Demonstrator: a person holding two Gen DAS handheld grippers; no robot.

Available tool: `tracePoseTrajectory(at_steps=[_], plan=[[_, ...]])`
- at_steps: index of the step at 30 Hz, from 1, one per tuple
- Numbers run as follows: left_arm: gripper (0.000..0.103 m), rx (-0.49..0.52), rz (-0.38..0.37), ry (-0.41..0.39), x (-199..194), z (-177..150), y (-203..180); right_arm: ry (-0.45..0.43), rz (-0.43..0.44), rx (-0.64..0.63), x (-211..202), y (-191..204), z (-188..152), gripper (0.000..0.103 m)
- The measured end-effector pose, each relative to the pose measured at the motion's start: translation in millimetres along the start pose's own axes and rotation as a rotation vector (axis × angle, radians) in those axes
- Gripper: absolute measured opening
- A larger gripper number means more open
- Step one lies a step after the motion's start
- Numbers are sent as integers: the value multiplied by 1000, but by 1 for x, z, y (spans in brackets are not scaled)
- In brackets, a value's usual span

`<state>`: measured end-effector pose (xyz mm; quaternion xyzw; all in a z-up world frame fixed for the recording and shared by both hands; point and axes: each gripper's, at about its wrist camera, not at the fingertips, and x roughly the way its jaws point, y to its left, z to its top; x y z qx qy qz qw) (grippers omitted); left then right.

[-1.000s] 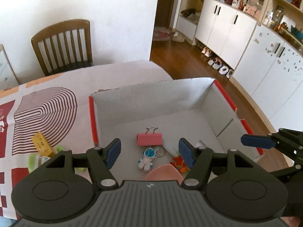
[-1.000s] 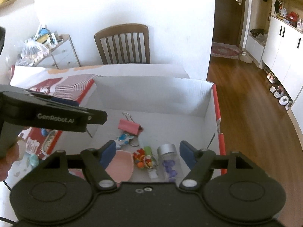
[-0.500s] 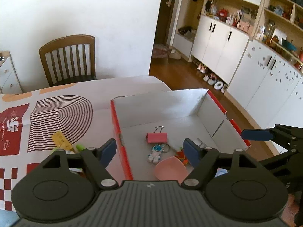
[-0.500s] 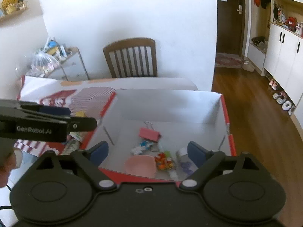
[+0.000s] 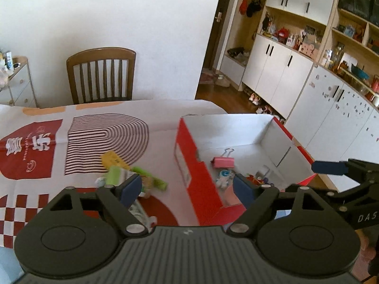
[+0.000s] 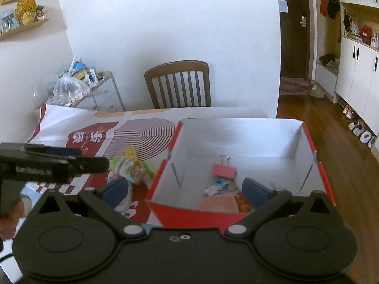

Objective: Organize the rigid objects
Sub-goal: 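Withdraw both tools from the shoebox back toward the item pile, then grasp the teal eraser with the left gripper while the right grasps the tape dispenser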

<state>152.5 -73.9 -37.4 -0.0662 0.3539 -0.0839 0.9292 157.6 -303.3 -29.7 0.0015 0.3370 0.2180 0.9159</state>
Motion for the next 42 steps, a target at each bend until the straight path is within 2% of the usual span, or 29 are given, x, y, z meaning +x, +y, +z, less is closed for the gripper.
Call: tracePoseTrajectory(at_steps=[3,4,13,20,26,30,34,42], plan=[[101,2,7,-15,-7,-3,19,8,4,0,4,14,-3,103],[102,-3,9,-23,-10,-4,25,9,3,1,4,18,-5,103],[102,-26,31,-48,-12,-16,79,30,3,3,18,61,-13,103],[102,10,37,-3,1,-46,104,30,-18,20,31,85,-11,103],[102,43,51,49,17,-75,113,70,-2,-22,53,112,-13,103],[102,33,32,79,28,-91,116,103,6,-35,72,129,-12,103],[102,54,62,98,36,-98,114,130,-3,-81,90,144,-13,102],[102,61,54,119,51,-110,115,202,-16,-120,125,152,-11,99]])
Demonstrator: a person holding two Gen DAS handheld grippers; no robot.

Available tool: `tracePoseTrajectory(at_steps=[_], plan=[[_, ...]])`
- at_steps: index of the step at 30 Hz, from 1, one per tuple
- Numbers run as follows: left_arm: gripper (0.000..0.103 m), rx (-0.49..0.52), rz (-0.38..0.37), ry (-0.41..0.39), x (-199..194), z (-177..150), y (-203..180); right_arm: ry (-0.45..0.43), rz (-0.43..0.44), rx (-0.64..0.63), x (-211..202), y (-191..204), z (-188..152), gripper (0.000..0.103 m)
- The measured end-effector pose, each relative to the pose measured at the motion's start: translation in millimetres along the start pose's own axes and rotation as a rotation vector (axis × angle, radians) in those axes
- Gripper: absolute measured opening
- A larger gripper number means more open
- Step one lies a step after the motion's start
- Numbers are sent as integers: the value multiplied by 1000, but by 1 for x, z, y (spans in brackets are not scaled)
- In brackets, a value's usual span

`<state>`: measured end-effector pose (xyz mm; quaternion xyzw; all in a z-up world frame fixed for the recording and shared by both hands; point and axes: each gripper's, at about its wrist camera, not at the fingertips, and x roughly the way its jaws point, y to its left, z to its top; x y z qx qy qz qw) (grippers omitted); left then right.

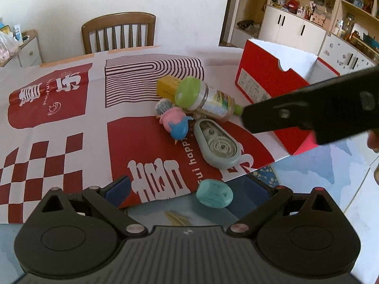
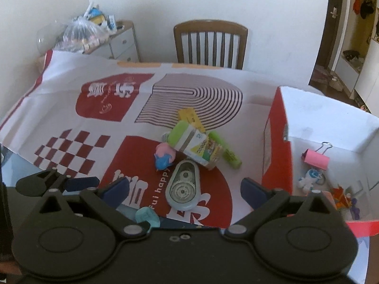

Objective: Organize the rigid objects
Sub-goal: 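Grasp the teal eraser with the left gripper while the right grasps the tape dispenser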

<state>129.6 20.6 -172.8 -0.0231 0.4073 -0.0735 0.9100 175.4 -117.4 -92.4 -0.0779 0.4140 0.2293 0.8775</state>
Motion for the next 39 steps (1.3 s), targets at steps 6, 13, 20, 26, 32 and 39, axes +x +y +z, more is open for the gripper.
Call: tracePoseTrajectory(at_steps=[6,13,20,26,32,39], plan=[[101,28,-2,3,11,-3,-6,63,-4,-16,27,5,1,93],[100,67,-28,4,21,-4,-15,139,-1,-8,56,3,1,82],[82,90,-40,17,28,-6,-20,197,-16,4,81,0,-1,71],[66,129,-29,7,29,-9,-26,219,-17,-9,91,5,-2,60],[56,164,-14,-2,28,-13,-31,224,-40,-26,97,11,-1,58],[44,182,-11,-3,26,-15,-35,222,-68,-35,99,14,0,51]])
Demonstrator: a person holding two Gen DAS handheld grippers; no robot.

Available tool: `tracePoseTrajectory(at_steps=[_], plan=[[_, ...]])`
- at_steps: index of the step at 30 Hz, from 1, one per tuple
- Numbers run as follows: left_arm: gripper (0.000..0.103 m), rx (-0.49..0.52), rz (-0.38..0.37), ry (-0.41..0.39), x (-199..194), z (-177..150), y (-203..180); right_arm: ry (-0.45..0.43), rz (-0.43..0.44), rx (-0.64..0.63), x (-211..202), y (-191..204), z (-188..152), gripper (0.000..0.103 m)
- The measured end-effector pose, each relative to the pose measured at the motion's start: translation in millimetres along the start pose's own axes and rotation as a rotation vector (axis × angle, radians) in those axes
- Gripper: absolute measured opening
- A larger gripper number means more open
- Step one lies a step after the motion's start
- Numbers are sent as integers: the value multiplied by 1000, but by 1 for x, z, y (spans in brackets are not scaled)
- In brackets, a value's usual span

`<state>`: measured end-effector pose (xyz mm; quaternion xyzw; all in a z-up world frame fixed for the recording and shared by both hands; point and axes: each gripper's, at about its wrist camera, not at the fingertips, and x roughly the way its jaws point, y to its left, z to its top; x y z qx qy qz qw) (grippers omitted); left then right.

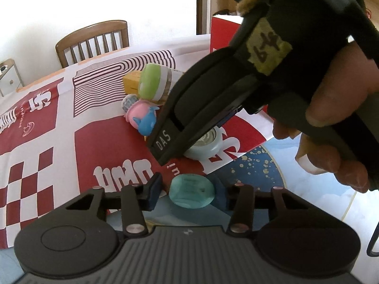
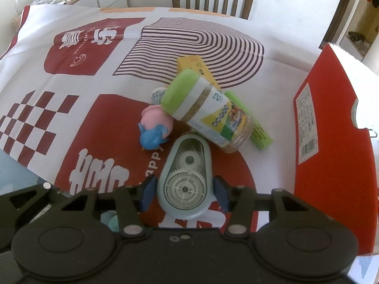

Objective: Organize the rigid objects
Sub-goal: 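Grasp the teal eraser with the left gripper while the right grasps the tape dispenser, then carry the teal eraser and tape dispenser into the shoebox and lower them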

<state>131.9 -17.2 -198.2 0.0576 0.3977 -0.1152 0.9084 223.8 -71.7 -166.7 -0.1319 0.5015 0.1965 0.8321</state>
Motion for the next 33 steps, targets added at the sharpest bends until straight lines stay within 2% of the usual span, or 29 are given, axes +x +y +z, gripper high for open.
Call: tracePoseTrajectory(at_steps=[2,9,13,18,26,33], plan=[[39,8,-2,1,-1,0,-2,1,0,-2,-1,0,-1,51],[38,-22,-29,25,-3,2,5,-2,6,6,-6,0,-4,51],[38,-78,-54,59,-7,1,15,-2,47,34,-18,-6,-9,51],[38,-119,-51,86,-13,-3,23,7,82,76,-32,-11,-19,51],[38,-158,-31,62,-32,3,26,-41,104,117,-66,-14,-36,51],[38,-200,-39,34,-54,21,27,-99,101,116,-105,-17,-42,51]])
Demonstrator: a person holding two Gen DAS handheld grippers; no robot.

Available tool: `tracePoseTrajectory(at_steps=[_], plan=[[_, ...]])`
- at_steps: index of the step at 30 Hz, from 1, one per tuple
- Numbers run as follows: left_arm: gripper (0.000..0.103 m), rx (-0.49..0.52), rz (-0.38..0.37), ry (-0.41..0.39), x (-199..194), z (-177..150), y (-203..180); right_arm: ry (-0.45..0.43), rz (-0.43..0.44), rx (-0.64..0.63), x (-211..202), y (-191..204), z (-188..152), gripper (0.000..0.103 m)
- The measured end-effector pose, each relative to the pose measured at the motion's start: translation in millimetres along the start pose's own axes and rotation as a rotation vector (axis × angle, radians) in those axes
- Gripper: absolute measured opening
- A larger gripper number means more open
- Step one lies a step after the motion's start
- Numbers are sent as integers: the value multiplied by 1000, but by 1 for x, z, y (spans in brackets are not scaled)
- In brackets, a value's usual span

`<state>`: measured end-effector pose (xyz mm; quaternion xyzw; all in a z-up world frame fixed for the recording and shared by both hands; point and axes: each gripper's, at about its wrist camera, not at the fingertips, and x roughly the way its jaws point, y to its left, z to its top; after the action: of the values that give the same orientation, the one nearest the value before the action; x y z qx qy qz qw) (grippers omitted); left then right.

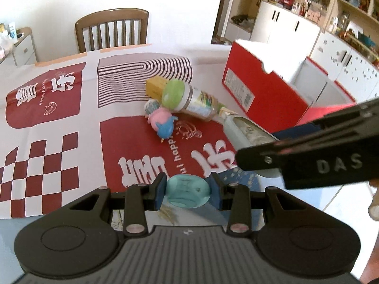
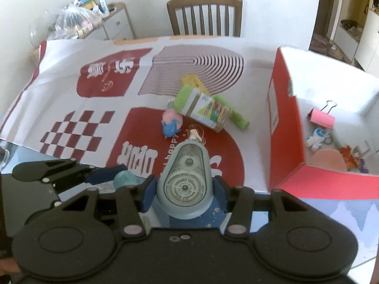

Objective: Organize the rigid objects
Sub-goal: 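Carry the teal eraser and tape dispenser into the shoebox and lower them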

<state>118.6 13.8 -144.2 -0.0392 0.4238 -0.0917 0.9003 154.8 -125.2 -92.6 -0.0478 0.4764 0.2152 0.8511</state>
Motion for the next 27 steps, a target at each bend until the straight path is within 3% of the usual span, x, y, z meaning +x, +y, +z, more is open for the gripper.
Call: tracePoseTrajectory(at_steps=[13,27], plan=[[38,-32,-10,-59,-39,43,-28,-100,0,0,-62,-26,6,51],[38,-13,-35,-85,-34,88,-87,-171,-12,12,-99,-89,12,51]])
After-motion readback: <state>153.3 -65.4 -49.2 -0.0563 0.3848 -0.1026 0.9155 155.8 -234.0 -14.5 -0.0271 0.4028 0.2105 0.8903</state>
